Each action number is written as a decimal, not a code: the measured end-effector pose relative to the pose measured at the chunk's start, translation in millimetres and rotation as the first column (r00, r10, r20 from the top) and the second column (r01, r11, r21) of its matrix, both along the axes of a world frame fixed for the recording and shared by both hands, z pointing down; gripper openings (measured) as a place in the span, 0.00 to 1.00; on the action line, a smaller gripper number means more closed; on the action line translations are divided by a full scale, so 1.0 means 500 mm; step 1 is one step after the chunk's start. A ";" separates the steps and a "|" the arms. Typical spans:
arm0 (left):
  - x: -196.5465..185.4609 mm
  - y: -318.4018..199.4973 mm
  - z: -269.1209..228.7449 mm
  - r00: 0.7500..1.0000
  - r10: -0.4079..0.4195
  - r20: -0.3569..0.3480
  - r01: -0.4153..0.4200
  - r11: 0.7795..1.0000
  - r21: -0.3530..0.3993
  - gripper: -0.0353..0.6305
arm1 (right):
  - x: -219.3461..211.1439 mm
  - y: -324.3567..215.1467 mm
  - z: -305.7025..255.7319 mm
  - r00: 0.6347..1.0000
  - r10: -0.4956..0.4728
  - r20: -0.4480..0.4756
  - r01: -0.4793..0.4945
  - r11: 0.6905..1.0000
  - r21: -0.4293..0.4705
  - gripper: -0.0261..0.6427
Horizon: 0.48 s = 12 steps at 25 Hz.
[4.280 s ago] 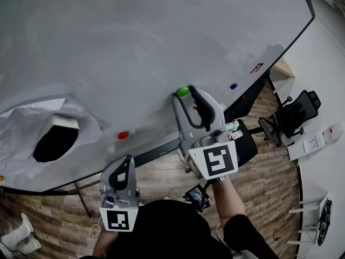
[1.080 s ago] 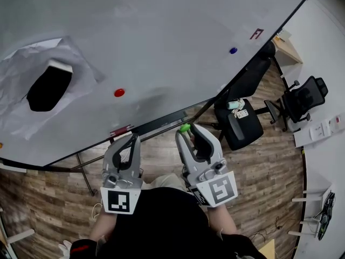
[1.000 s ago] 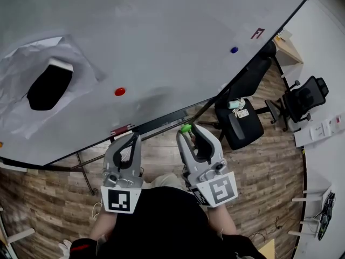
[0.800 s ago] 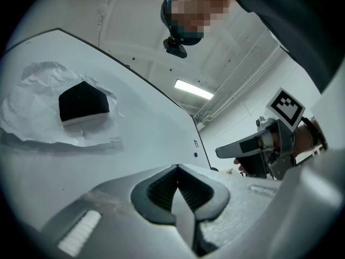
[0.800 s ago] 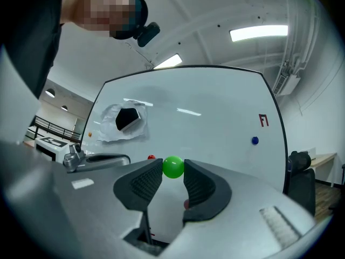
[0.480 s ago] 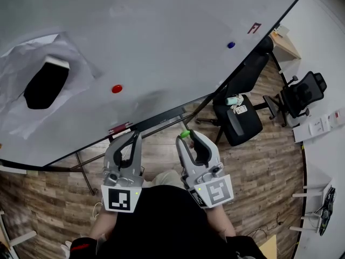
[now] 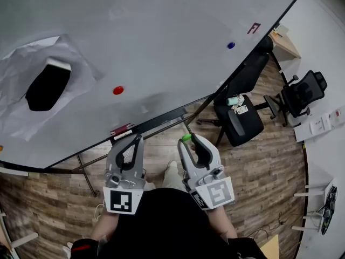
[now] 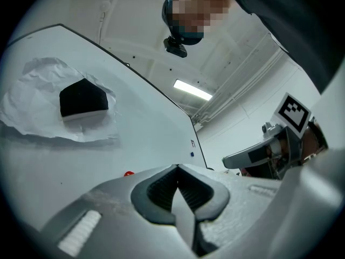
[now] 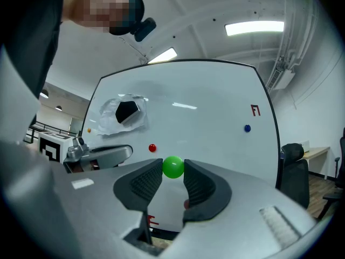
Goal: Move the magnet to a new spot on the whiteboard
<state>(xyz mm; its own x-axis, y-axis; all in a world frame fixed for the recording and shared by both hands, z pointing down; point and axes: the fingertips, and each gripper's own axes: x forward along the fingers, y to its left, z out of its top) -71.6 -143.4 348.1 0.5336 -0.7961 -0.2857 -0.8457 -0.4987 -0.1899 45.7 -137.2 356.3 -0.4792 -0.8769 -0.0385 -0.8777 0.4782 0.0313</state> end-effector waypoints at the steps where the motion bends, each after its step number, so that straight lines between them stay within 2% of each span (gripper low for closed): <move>1: -0.002 -0.002 0.000 1.000 -0.002 0.001 0.002 1.000 0.000 0.06 | -0.001 -0.002 -0.001 1.000 0.000 0.001 0.000 1.000 0.002 0.23; 12: -0.022 -0.005 0.000 0.998 -0.058 -0.010 0.058 0.998 -0.001 0.06 | -0.004 -0.029 -0.012 0.999 -0.036 -0.005 0.036 0.999 0.007 0.23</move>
